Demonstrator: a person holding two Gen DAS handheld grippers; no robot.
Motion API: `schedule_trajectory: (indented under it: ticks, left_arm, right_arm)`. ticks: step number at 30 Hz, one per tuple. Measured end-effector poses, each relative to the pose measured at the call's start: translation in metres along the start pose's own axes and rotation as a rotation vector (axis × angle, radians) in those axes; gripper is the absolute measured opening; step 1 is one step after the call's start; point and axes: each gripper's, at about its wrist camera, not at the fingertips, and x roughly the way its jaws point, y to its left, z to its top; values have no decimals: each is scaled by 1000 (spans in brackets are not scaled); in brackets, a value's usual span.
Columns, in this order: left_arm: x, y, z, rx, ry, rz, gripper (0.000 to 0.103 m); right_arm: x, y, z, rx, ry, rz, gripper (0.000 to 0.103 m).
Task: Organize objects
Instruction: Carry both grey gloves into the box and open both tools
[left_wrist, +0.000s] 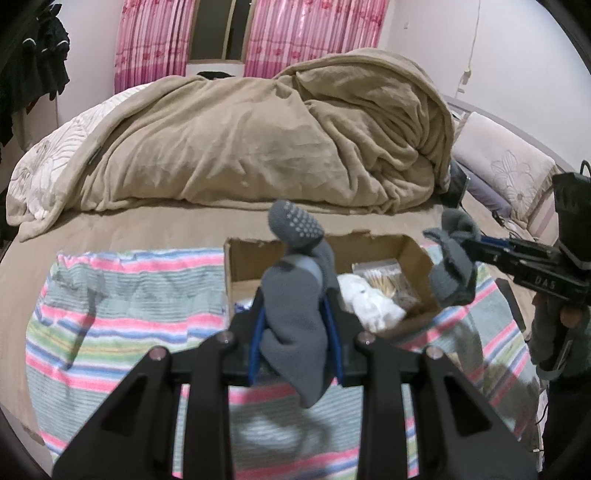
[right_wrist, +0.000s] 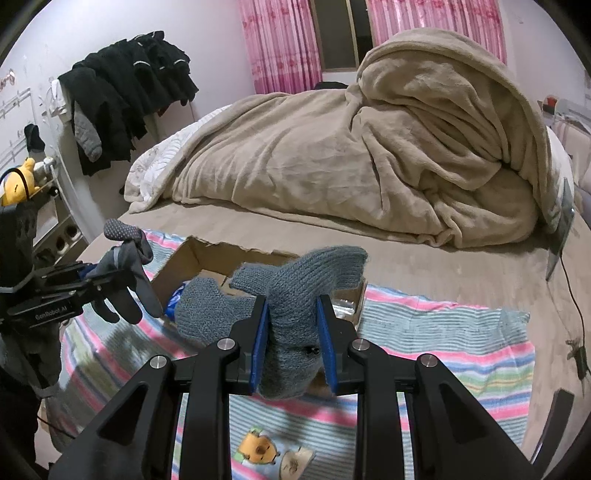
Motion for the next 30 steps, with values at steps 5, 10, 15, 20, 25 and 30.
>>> schedule_trajectory:
  ticks: [5,10,15,20,25,30]
  left_arm:
    - [16,3,6,6,12,-5,29]
    - [36,9,6,0,43,-3,30]
    - [55,10,5,11,77,-13,30]
    - [71,13,1,3,122,-20,30]
    - [86,16,-4,3,172,2,34]
    - [86,10,-4,19,191,21,42]
  right_arm:
    - [21,-3,1,-16,27,-9,27]
    - [45,-5,0,-35,65,-25,27]
    - [65,-7,-3,-43,99,-29,27]
    - [86,-4,-10,-70,147,-39,27]
    - [95,-7,-12,-74,149,-64,28]
    - [91,-14,-12,-44,136,-88,42]
